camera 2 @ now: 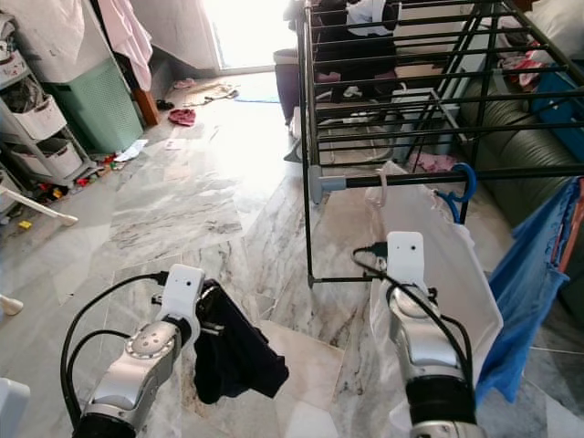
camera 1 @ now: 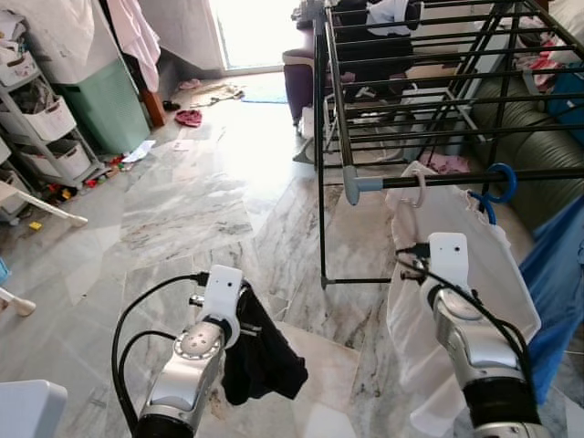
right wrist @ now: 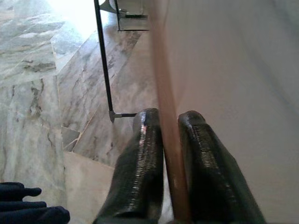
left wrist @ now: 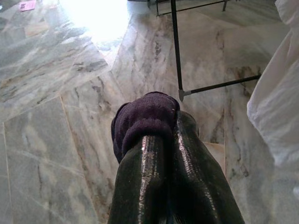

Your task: Hang hanger

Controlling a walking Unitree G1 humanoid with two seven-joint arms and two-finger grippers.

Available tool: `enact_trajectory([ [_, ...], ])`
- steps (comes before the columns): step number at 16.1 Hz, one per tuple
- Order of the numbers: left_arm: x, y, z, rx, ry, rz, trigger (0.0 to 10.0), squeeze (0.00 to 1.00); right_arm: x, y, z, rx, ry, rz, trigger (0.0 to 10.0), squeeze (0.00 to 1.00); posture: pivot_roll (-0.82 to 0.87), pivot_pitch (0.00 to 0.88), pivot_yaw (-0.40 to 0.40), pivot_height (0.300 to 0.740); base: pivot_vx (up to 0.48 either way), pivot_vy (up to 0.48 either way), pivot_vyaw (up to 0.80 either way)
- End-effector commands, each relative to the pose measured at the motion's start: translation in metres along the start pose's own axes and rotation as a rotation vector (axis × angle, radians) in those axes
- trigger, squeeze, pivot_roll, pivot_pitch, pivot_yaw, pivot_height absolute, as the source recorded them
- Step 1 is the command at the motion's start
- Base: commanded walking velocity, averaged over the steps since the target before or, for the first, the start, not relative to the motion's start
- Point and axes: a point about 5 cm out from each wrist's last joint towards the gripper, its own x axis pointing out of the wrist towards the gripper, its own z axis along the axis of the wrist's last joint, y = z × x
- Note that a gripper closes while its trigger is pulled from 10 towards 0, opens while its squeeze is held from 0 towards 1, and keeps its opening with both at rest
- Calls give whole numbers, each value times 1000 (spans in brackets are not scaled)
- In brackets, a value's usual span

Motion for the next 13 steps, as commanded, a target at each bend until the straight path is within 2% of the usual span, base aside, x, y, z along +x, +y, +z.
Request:
enact_trajectory([
  [1, 1, 5, 5, 24, -10, 5, 10000, 0, -2, 1, 1, -41, -12, 25, 0, 0, -70, 0, 116, 740, 0, 0, 0],
  [3, 1, 5, 5, 29, -8, 2, 10000, 0, -2, -4, -1, -125, -22, 34, 0, 0, -70, 0, 116, 740, 0, 0, 0],
  [6, 1, 3, 4, 27, -4, 2, 10000, 0, -1, -9, -1, -171, -29, 60, 0, 0, -65, 0, 108, 740, 0, 0, 0],
  [8, 0, 4, 2, 29, 5, 10, 10000, 0, -1, -7, 3, -167, -59, 107, 0, 0, -63, 0, 103, 740, 0, 0, 0],
  [9, 0, 5, 1, 31, 7, 14, 10000, 0, -1, -6, 4, -168, -65, 121, 706, 0, -61, 0, 102, 740, 0, 0, 0],
  [10, 0, 6, 1, 31, 9, 17, 10000, 0, -2, -7, 5, -174, -71, 137, 4627, 0, -59, 0, 101, 740, 0, 0, 0],
  [11, -1, 6, 1, 31, 11, 20, 10000, 0, -3, -11, 4, -187, -73, 132, 10000, 1000, -61, 0, 103, 740, 0, 0, 0],
  [13, -1, 6, 0, 33, 13, 20, 10000, 0, -3, -13, 4, -196, -73, 129, 10000, 1000, -64, 0, 107, 740, 0, 0, 0],
])
